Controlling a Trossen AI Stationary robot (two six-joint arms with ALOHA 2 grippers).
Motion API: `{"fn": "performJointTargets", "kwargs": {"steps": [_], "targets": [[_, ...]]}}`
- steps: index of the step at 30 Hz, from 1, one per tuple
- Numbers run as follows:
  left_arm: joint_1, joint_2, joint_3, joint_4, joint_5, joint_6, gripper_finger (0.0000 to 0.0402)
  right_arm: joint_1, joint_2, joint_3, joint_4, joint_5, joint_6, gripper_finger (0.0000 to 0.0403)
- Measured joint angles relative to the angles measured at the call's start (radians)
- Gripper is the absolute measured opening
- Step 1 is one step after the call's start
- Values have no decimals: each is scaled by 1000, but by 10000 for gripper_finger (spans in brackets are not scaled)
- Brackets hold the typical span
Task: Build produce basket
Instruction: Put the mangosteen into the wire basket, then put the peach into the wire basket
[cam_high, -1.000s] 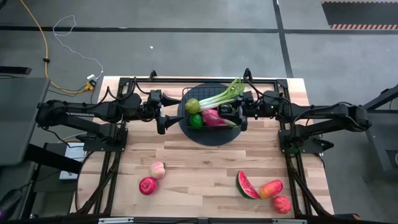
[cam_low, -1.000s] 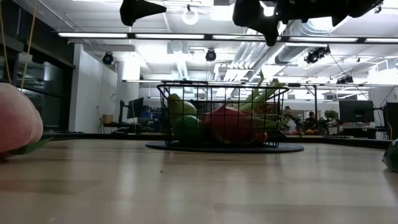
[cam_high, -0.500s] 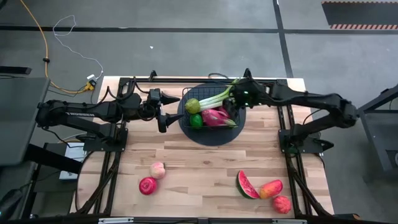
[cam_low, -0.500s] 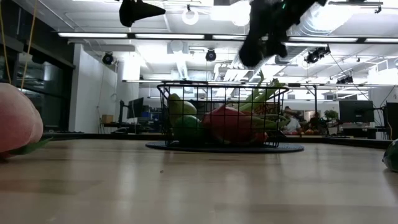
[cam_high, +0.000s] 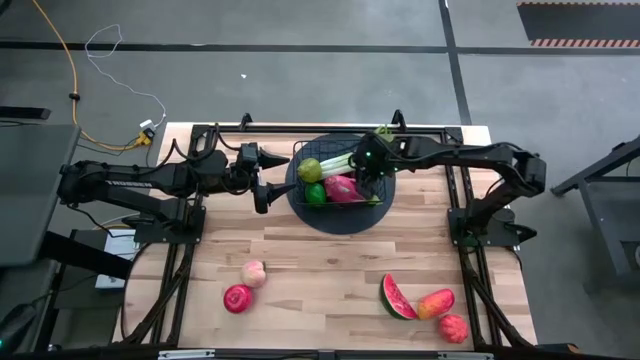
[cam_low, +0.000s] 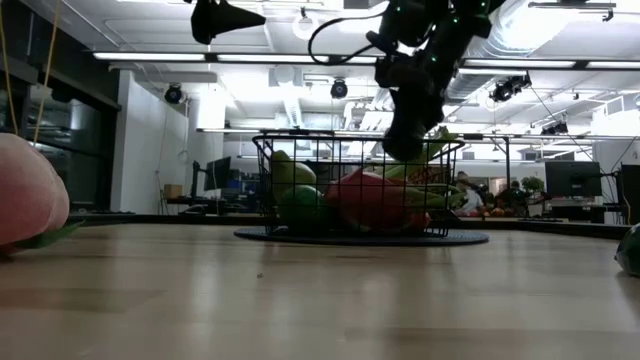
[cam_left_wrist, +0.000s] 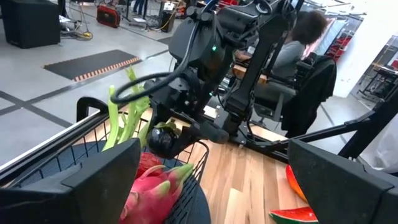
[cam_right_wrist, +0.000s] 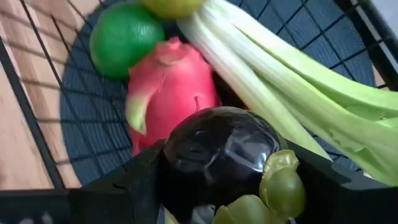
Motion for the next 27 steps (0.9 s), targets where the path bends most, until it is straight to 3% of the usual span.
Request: {"fn": "performJointTargets", "kwargs": {"steps": [12, 22, 27], "targets": [[0, 0, 0, 0, 0, 0, 392, 0, 1, 0, -11, 0, -82, 256], [0, 0, 0, 0, 0, 0, 392, 0, 0, 0, -54, -1, -120, 369], [0, 0, 0, -7, 0, 0, 392, 0, -2, 3, -80, -1, -141, 397]]}}
